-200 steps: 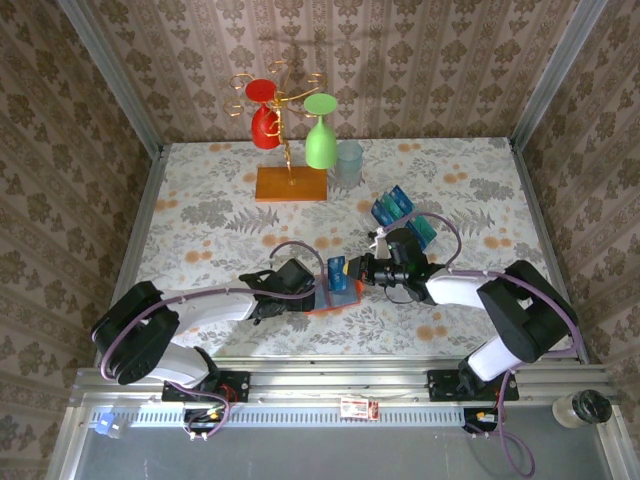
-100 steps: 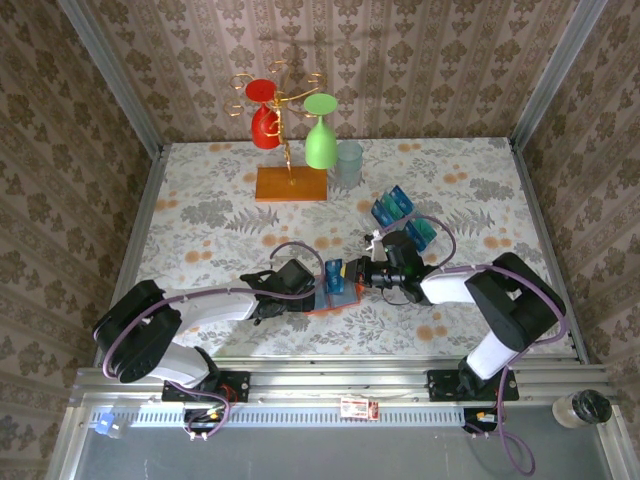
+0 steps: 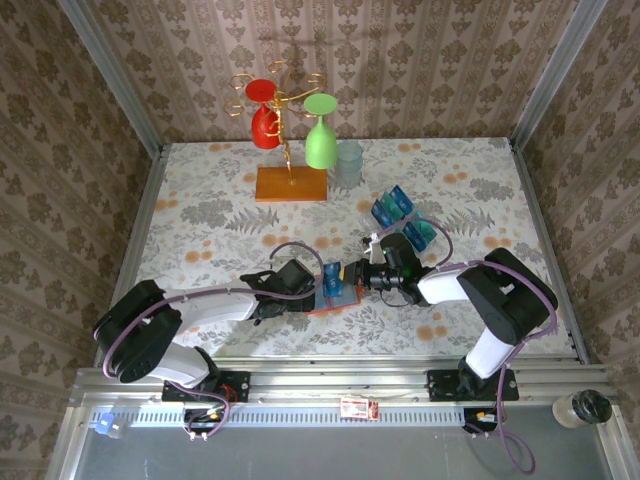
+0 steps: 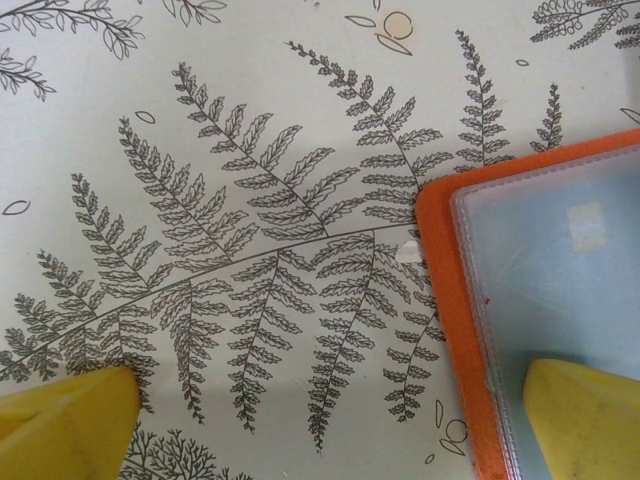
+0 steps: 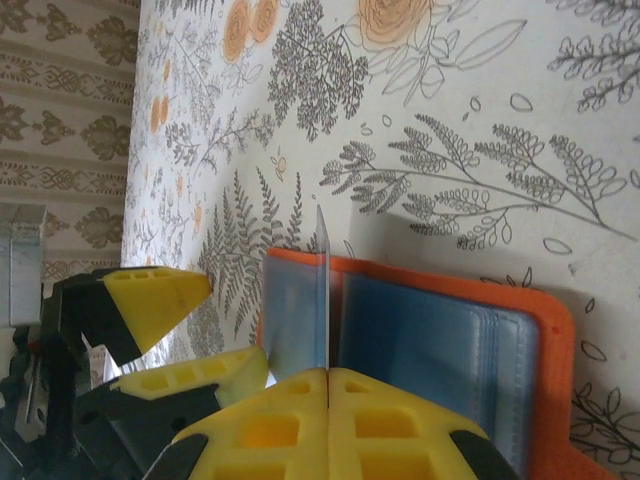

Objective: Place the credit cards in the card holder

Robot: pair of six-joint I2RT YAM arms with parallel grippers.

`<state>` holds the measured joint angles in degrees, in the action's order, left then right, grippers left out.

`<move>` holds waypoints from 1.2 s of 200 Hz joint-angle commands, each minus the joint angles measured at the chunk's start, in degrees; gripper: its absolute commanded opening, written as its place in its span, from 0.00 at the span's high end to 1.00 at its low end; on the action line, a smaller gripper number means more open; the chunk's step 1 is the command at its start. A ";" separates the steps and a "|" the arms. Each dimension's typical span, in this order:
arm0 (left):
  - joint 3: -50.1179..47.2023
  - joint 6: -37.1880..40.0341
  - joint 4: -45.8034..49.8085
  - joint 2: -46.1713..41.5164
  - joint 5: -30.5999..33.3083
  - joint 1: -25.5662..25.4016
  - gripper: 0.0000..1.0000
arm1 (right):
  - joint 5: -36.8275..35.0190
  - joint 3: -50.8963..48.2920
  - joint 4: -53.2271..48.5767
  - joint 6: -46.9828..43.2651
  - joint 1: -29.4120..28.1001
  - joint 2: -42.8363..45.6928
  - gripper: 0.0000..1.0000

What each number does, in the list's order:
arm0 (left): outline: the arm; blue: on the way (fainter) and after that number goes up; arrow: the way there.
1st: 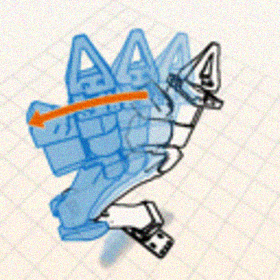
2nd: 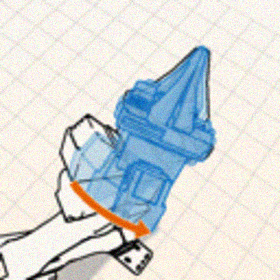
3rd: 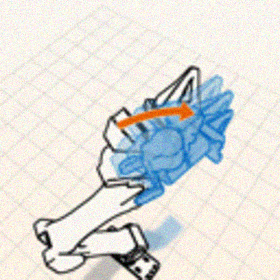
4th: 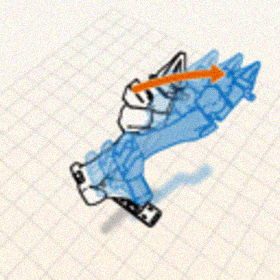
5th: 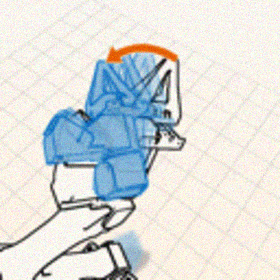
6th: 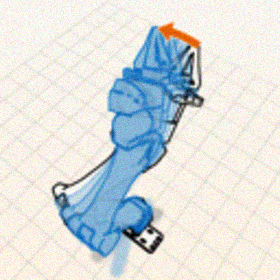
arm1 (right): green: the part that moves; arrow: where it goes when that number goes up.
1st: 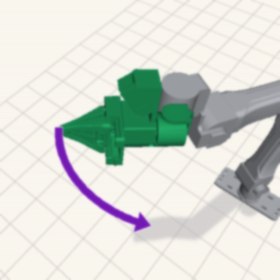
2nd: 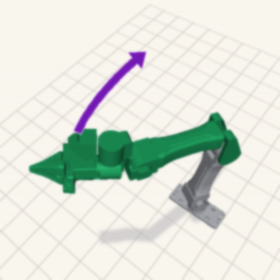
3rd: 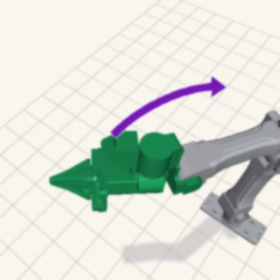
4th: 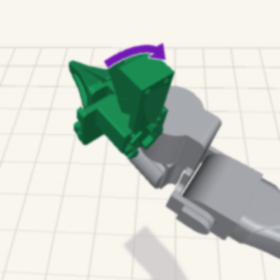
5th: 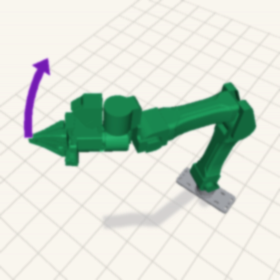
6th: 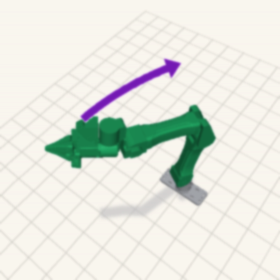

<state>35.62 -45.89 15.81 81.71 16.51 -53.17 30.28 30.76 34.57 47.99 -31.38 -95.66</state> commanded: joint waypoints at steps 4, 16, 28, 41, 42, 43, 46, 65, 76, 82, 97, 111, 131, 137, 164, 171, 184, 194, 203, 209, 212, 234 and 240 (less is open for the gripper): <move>-1.34 -0.73 0.91 1.51 0.63 -0.10 0.00 | 1.69 -1.27 0.86 -1.23 -0.44 -0.86 1.00; -1.38 -0.69 0.80 1.52 0.70 -0.13 0.00 | 1.86 -1.59 0.72 -1.32 -0.48 -0.93 1.00; -1.43 -0.70 0.77 1.61 0.63 -0.12 0.00 | 2.16 -1.73 0.38 -1.55 -0.53 -0.86 1.00; -1.43 -0.70 0.75 1.67 0.63 -0.11 0.00 | 2.37 -1.93 -0.02 -1.68 -0.66 -0.80 1.00; -1.43 -0.70 0.73 1.68 0.63 -0.10 0.00 | 2.39 -1.93 -0.07 -1.72 -0.68 -0.78 1.00; -1.43 -0.69 0.72 1.69 0.63 -0.10 0.00 | 2.40 -1.93 -0.05 -1.74 -0.69 -0.77 1.00; -1.45 -0.69 0.71 1.68 0.64 -0.13 0.00 | 2.41 -1.94 -0.11 -1.72 -0.70 -0.76 1.00; -1.51 -0.78 0.55 1.70 0.61 -0.16 0.00 | 2.65 -1.94 -0.53 -1.95 -1.03 -0.85 1.00; -1.47 -0.77 0.44 1.87 0.58 -0.10 0.00 | 2.83 -1.83 -0.64 -2.02 -1.23 -1.09 1.00; -1.52 -0.78 0.42 1.95 0.52 -0.09 0.00 | 2.85 -1.75 -0.65 -2.09 -1.31 -1.26 1.00; -1.43 -0.78 0.34 2.13 0.46 -0.11 0.00 | 2.92 -1.56 -0.68 -2.02 -1.66 -1.70 1.00; -1.34 -0.69 0.35 2.21 0.45 -0.10 0.00 | 2.86 -1.55 -0.64 -1.97 -1.76 -1.81 1.00; -1.25 -0.69 0.26 2.29 0.50 -0.10 0.00 | 2.29 -2.02 -1.03 -1.93 -1.76 -1.30 1.00; -1.30 -0.70 0.27 2.28 0.45 -0.16 0.00 | 2.16 -2.10 -1.16 -1.99 -1.75 -0.99 1.00; -1.25 -0.78 0.18 2.39 0.40 -0.26 0.00 | 2.31 -2.27 -2.83 -2.74 -1.76 -0.04 1.00; -1.33 -0.78 0.18 2.41 0.46 -0.19 0.00 | 2.24 -2.20 -3.62 -3.21 -1.75 0.20 1.00; -1.34 -0.75 0.01 2.40 0.45 -0.19 0.00 | 2.09 -2.08 -5.08 -4.08 -1.76 0.69 1.00; -1.38 -0.78 0.09 2.44 0.42 -0.20 0.00 | 2.03 -2.03 -6.34 -4.69 -1.76 1.08 1.00; -1.34 -0.78 0.02 2.53 0.41 -0.24 0.00 | 2.02 -2.02 -7.13 -5.15 -1.76 1.37 1.00; -1.34 -0.78 -0.06 2.56 0.44 -0.23 0.00 | 1.98 -2.01 -7.59 -5.35 -1.76 1.44 1.00; -1.34 -0.78 -0.02 2.55 0.44 -0.20 0.00 | 1.97 -1.93 -7.76 -5.48 -1.76 1.44 1.00; -1.37 -0.73 -0.17 2.61 0.41 -0.27 0.00 | 2.14 -1.64 -8.85 -5.97 -1.75 1.47 1.00; -1.34 -0.70 -0.19 2.69 0.37 -0.25 0.00 | 2.32 -1.45 -9.26 -6.11 -1.76 1.27 1.00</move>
<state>35.31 -46.33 14.68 82.17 17.19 -53.21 31.97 29.45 29.50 44.27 -32.69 -95.20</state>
